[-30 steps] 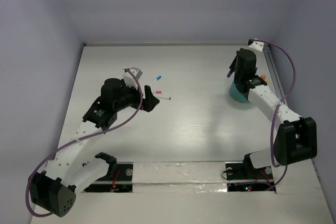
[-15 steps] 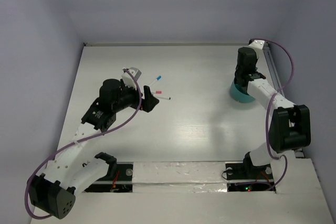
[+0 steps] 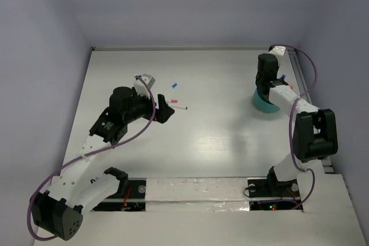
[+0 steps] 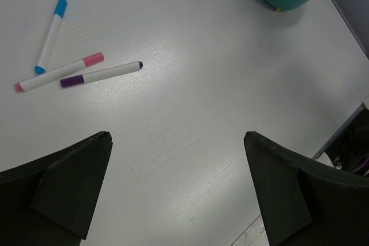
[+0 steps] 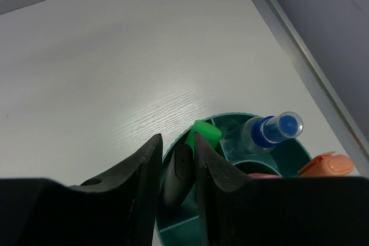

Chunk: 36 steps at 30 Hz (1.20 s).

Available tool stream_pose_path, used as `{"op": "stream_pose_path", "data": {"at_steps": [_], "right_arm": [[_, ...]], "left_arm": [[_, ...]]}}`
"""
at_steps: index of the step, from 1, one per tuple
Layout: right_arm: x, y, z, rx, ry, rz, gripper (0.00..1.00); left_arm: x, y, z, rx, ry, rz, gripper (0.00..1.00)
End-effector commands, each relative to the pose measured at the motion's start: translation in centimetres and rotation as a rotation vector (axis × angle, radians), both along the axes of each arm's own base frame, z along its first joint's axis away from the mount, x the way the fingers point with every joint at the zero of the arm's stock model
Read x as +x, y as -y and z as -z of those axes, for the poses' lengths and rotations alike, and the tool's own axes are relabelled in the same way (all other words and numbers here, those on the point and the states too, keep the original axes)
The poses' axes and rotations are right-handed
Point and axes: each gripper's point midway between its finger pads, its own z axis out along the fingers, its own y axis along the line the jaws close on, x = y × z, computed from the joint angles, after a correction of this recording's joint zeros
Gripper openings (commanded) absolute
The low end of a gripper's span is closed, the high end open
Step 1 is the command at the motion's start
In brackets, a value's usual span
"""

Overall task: Sort the stationery into containers
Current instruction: Place the pen in the storage box, then pick up the pen from the center of the board.

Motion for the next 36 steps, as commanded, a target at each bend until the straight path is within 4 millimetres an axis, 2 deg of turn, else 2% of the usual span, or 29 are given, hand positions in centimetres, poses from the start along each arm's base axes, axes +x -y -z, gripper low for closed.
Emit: {"op": "stream_pose_path", "data": {"at_steps": [1, 4, 6, 8, 9, 10, 13, 14, 16, 17, 18, 19, 21, 23, 24, 25, 26, 27, 28, 31, 32, 34, 36], "right_arm": [[0.1, -0.1, -2.8, 0.048, 0.081, 0.011, 0.35], [-0.2, -0.4, -4.0, 0.063, 0.107, -0.006, 0.44], [-0.4, -0.4, -4.5, 0.069, 0.111, -0.005, 0.45], [-0.4, -0.6, -5.6, 0.073, 0.131, -0.015, 0.53], [-0.8, -0.6, -5.3, 0.074, 0.107, -0.023, 0.54], [-1.0, -0.8, -6.1, 0.081, 0.124, -0.037, 0.54], [-1.1, -3.1, -7.2, 0.124, 0.142, -0.155, 0.54], [-0.9, -5.4, -7.2, 0.163, 0.131, -0.268, 0.52], [-1.1, -9.6, -6.7, 0.214, 0.094, -0.442, 0.26], [-1.2, -13.0, -6.0, 0.269, 0.06, -0.595, 0.15], [-1.6, -15.1, -5.5, 0.293, 0.037, -0.675, 0.06], [-2.3, -18.2, -5.1, 0.306, 0.017, -0.766, 0.0], [-3.3, -22.5, -3.6, 0.297, -0.033, -0.941, 0.0], [-5.2, -27.3, -2.8, 0.288, -0.062, -1.146, 0.0], [-5.4, -28.7, -1.8, 0.295, -0.091, -1.202, 0.04], [-5.8, -29.8, -1.3, 0.3, -0.105, -1.243, 0.14], [-6.5, -31.1, -1.0, 0.309, -0.118, -1.3, 0.2], [-6.4, -31.4, -0.5, 0.314, -0.132, -1.316, 0.28], [-6.5, -32.4, 0.5, 0.326, -0.171, -1.336, 0.48], [-6.9, -34.5, 2.2, 0.289, -0.24, -1.418, 0.69], [-7.3, -35.5, 2.8, 0.261, -0.257, -1.452, 0.7], [-7.7, -36.3, 4.0, 0.235, -0.31, -1.465, 0.71], [-7.5, -37.7, 5.0, 0.179, -0.337, -1.482, 0.71]], "left_arm": [[0.3, -0.1, -0.3, 0.0, 0.02, -0.01, 0.99], [0.3, -0.2, -0.3, 0.004, 0.02, -0.019, 0.99], [0.4, -0.2, -0.2, 0.006, 0.019, -0.022, 0.99], [0.5, -0.3, -0.1, 0.009, 0.017, -0.027, 0.99], [0.6, -0.3, -0.1, 0.011, 0.017, -0.03, 0.99], [0.6, -0.4, -0.1, 0.014, 0.016, -0.036, 0.99], [0.8, -0.6, 0.0, 0.02, 0.016, -0.052, 0.99], [0.9, -0.7, 0.0, 0.022, 0.015, -0.059, 0.99], [1.2, -1.1, 0.1, 0.032, 0.015, -0.087, 0.99], [1.3, -1.2, 0.1, 0.033, 0.014, -0.099, 0.99], [1.4, -1.4, 0.1, 0.035, 0.014, -0.108, 0.99], [1.6, -1.6, 0.2, 0.041, 0.015, -0.127, 0.99], [1.7, -1.9, 0.2, 0.044, 0.014, -0.144, 0.99], [2.2, -2.5, 0.2, 0.046, 0.015, -0.177, 0.99], [2.2, -2.6, 0.3, 0.046, 0.013, -0.181, 0.99], [2.5, -2.9, 0.3, 0.048, 0.009, -0.196, 0.99], [2.5, -2.9, 0.3, 0.047, 0.011, -0.193, 0.99], [2.7, -3.2, 0.4, 0.048, 0.006, -0.204, 0.99], [2.9, -3.4, 0.6, 0.048, -0.001, -0.211, 0.96], [3.3, -3.8, 0.8, 0.044, -0.011, -0.222, 0.82], [3.5, -4.2, 0.8, 0.042, -0.01, -0.234, 0.8], [3.7, -4.6, 0.6, 0.037, -0.009, -0.251, 0.79], [3.9, -5.0, 0.7, 0.034, -0.011, -0.265, 0.8]]}}
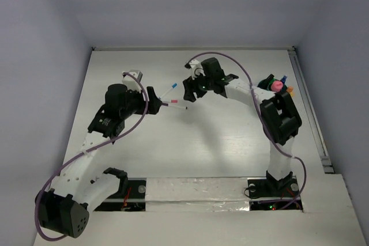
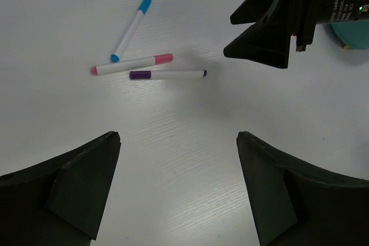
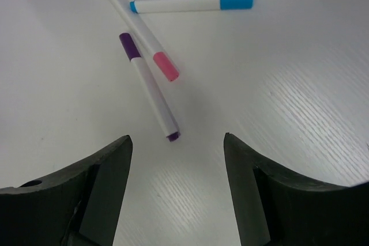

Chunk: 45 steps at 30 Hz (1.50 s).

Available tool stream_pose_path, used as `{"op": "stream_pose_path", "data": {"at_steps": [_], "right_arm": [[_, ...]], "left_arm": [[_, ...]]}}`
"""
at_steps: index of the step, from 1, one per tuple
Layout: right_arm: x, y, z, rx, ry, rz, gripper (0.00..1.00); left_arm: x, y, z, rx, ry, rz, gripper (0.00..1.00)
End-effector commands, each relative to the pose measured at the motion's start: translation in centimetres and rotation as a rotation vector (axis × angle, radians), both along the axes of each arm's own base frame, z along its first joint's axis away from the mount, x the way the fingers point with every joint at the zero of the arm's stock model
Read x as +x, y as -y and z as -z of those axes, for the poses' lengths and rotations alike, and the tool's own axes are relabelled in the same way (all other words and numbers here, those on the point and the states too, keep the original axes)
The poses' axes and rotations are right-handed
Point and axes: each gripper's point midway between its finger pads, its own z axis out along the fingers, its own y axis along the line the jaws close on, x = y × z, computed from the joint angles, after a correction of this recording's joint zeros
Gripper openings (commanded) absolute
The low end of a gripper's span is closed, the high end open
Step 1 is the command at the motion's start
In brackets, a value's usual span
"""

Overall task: Sort the stationery into containers
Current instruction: Pick up the pen from the center of the board.

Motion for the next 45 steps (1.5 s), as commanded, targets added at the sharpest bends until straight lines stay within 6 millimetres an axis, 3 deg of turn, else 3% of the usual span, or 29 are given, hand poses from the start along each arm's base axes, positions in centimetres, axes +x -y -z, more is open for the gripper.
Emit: {"op": "stream_pose_path", "data": {"at_steps": [1, 3, 7, 12, 16, 22, 29, 31, 34, 40, 45], "right_arm": [[-0.9, -2.9, -0.5, -0.062, 0.042, -0.121, 0.71], [-0.2, -3.8, 0.7, -0.12, 0.049, -0.128, 0.69], [-0.9, -5.2, 3.3, -0.223, 0.037, -0.149, 0.6], [-0.9, -5.1, 5.6, -0.299, 0.037, -0.133, 0.55], [-1.3, -5.1, 6.3, -0.331, 0.048, -0.121, 0.48], [-3.8, -4.9, 8.0, -0.365, 0.008, -0.138, 0.33], [-7.9, -6.2, 7.4, -0.293, -0.066, -0.182, 0.35], [-7.6, -6.8, 7.2, -0.293, -0.05, -0.168, 0.47], [-6.3, -7.7, 7.1, -0.282, -0.04, -0.13, 0.57], [-4.4, -10.1, 7.3, -0.26, -0.007, -0.072, 0.57], [-3.3, -11.6, 8.3, -0.292, 0.028, -0.064, 0.55]], "left_arm": [[0.6, -0.6, -0.8, -0.021, 0.022, -0.026, 0.84], [0.7, -0.8, -0.9, -0.024, 0.024, -0.035, 0.88], [0.8, -1.2, -0.8, -0.023, 0.019, -0.051, 0.96], [0.9, -1.3, -0.8, -0.02, 0.02, -0.056, 0.98], [0.8, -1.3, -0.9, -0.021, 0.024, -0.056, 0.99], [0.8, -1.6, -1.2, -0.025, 0.033, -0.064, 0.99], [0.8, -1.8, -1.6, -0.032, 0.044, -0.075, 0.99], [0.7, -1.9, -1.9, -0.035, 0.058, -0.08, 0.99], [0.8, -2.6, -2.5, -0.034, 0.079, -0.112, 0.99], [0.7, -5.0, -4.9, -0.05, 0.165, -0.213, 0.99], [0.1, -5.4, -6.7, -0.077, 0.23, -0.228, 0.99]]}}
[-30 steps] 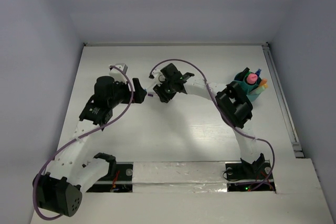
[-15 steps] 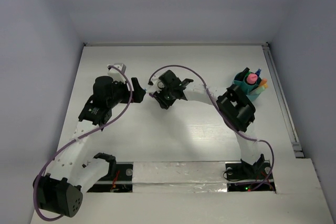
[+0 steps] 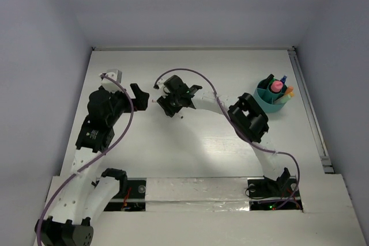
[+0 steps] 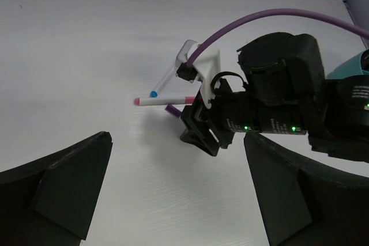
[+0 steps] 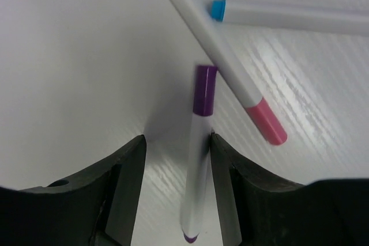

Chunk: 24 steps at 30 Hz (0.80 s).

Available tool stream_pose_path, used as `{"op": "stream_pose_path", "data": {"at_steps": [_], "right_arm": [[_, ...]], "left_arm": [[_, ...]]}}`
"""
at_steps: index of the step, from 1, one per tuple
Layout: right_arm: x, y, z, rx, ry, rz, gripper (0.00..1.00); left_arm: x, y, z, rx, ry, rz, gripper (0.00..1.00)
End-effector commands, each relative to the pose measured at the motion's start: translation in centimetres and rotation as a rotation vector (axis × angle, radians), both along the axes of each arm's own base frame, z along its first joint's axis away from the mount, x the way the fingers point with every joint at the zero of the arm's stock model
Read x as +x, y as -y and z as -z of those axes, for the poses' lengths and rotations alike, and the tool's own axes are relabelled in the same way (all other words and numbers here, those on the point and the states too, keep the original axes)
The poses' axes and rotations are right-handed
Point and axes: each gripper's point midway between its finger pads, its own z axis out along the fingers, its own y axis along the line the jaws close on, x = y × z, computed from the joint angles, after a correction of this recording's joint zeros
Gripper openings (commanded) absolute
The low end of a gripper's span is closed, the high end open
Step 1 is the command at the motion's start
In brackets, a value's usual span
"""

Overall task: Sort the stationery into containers
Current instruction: Pick up the pen from the center of the board.

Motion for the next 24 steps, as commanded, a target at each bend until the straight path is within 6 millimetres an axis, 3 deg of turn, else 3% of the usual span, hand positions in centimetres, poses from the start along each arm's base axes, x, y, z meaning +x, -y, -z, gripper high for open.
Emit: {"op": "stream_pose_path", "data": {"at_steps": [1, 6, 10, 14, 16, 19, 22, 24], "right_arm": [[0.4, -1.8, 0.7, -0.024, 0.041, 0.008, 0.53], [0.6, -2.5, 1.7, -0.082, 0.067, -0.003, 0.46], [0.3, -2.6, 1.9, -0.119, 0.063, -0.015, 0.33], [1.2, -2.8, 1.7, -0.162, 0.073, -0.015, 0.32], [1.1, -2.4, 2.0, -0.192, 0.065, -0.016, 0.24], [0.8, -2.6, 2.3, -0.187, 0.044, -0.029, 0.2], [0.7, -3.1, 2.1, -0.169, 0.034, -0.037, 0.0], [1.0, -3.5, 1.7, -0.148, 0.04, -0.023, 0.0]], "left_arm": [[0.0, -0.8, -2.1, -0.026, 0.082, -0.039, 0.99], [-0.1, -0.8, -2.4, -0.028, 0.092, -0.039, 0.99], [-0.1, -0.8, -2.4, -0.029, 0.092, -0.036, 0.99], [-0.2, -0.8, -2.5, -0.028, 0.097, -0.035, 0.99], [-0.3, -0.9, -2.6, -0.028, 0.1, -0.04, 0.99], [-0.3, -1.2, -2.8, -0.028, 0.108, -0.053, 0.99], [-0.3, -1.2, -2.9, -0.029, 0.111, -0.052, 0.99], [-0.3, -1.2, -2.8, -0.028, 0.11, -0.053, 0.99]]}}
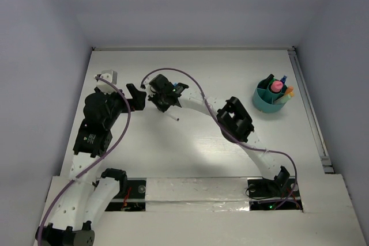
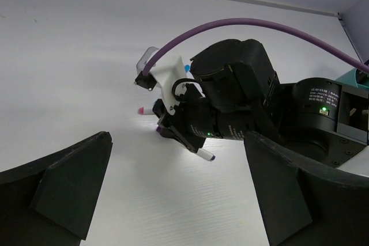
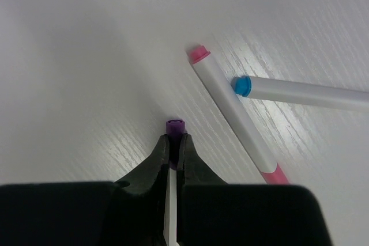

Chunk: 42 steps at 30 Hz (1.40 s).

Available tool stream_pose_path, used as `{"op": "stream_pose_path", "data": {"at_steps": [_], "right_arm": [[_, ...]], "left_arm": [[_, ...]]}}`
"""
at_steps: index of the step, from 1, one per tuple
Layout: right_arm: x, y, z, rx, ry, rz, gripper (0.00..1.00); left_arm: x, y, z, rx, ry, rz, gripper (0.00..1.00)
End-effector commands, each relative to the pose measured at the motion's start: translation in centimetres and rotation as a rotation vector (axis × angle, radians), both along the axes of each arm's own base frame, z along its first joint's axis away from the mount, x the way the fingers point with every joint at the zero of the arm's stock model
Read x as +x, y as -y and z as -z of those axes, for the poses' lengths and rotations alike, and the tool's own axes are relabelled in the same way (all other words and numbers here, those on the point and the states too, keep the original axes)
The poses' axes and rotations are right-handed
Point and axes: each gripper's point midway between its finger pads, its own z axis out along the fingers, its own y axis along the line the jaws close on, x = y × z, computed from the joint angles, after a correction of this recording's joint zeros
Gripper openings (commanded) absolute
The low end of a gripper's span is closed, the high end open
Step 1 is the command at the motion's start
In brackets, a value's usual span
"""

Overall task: Sort the stationery into containers
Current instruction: Pick up the pen from the center of the board, then place the pen in the storage box.

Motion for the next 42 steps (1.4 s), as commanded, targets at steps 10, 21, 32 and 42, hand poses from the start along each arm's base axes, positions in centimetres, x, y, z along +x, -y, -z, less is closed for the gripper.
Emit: {"op": "stream_pose_path", "data": {"at_steps": [10, 21, 32, 42], "right_arm": [[1.8, 2.3, -18.5, 0.452, 0.294, 0.229, 0.0], [3.4, 35.7, -27.8, 0.67, 0.847, 0.989, 0.0], [1.6, 47.2, -27.5, 0.574, 1.135, 1.225, 0.0], [1.9, 49.3, -23.0, 0.413, 1.146, 1.318, 0.0]], "left_arm": [[0.0, -0.2, -1.4, -0.018, 0.061, -0.01, 0.99], [-0.6, 1.0, -1.9, -0.039, 0.076, 0.063, 0.99], [-1.4, 2.0, -2.1, -0.027, 0.084, 0.096, 0.99], [-2.0, 2.8, -2.4, -0.024, 0.093, 0.125, 0.99]]}}
